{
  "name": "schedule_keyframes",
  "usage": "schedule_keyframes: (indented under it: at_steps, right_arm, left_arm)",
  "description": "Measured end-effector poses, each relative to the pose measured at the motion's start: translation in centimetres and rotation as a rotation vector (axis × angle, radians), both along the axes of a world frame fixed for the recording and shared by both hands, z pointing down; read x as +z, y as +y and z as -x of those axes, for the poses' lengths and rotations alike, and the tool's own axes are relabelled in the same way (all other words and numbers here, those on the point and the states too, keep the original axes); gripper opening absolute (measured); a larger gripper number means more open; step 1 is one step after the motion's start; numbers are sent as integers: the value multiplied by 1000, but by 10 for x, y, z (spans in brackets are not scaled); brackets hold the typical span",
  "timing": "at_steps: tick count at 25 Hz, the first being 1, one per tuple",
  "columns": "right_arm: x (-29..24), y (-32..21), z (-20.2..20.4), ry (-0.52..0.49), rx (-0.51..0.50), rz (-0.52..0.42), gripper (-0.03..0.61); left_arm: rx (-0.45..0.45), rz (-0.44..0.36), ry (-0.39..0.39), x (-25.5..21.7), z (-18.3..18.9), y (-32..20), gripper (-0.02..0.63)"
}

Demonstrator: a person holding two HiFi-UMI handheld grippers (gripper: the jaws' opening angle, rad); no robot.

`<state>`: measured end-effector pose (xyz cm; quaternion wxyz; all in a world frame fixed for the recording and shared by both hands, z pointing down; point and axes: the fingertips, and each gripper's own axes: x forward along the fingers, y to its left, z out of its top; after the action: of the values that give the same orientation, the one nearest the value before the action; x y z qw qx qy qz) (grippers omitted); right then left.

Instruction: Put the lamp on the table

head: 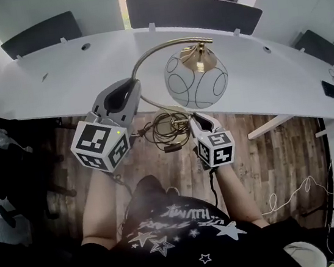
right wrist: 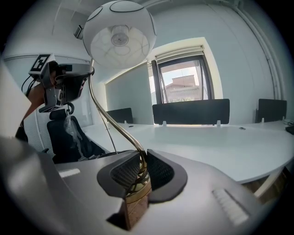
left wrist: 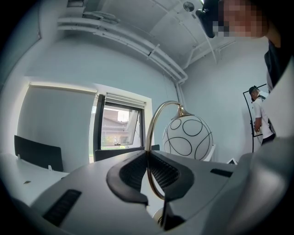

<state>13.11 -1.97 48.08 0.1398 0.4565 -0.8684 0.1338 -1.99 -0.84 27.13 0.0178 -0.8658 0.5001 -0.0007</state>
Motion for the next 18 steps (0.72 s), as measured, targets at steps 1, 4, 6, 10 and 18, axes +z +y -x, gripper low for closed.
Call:
schedule_keyframes:
  at_steps: [1,4,6,10,18]
  right_arm:
    - [1,-1,0,-2,-3,4,44]
    - [4,-9,2,-1,-14,14,44]
    - [6,-16,3,1,-17,19,44]
    - [7,-38,5,1,-1,29,44]
    - [10,-85,14,24,15,42,44]
  left_arm:
    - [-2,2,0,1,0,-1,31]
    - [-6,12,2,3,1,-12,31]
    - [-6,20,8,5,2,-21,31]
    - [3,28,16,7,6,-43,31]
    - [51,9,-5,7,11,-98,31]
